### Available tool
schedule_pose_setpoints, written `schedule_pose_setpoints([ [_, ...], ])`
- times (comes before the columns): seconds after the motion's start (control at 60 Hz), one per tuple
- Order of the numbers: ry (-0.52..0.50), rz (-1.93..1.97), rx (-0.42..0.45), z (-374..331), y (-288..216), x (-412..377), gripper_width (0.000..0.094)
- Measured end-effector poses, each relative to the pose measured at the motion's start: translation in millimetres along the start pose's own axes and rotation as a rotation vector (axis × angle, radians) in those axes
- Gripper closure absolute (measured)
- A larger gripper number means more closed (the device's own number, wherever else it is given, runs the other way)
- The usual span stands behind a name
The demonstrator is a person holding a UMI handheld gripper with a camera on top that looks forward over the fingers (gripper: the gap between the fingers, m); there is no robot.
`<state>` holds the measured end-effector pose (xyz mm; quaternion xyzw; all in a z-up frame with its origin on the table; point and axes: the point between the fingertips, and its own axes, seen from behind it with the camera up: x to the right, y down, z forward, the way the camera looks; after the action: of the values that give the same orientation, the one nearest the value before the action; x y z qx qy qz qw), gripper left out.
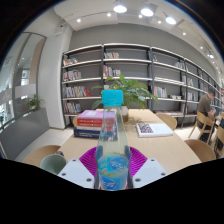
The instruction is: Pour water
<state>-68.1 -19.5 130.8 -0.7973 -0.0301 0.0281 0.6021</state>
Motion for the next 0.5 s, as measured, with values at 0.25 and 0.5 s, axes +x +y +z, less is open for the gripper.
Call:
schedule_pose_setpoints([
  [0.25,0.008,0.025,0.008,-3.8,35.4,5.0,0.0506],
  [0.5,0.026,0.049,-0.066,-5.1,50.3,5.3,0.018],
])
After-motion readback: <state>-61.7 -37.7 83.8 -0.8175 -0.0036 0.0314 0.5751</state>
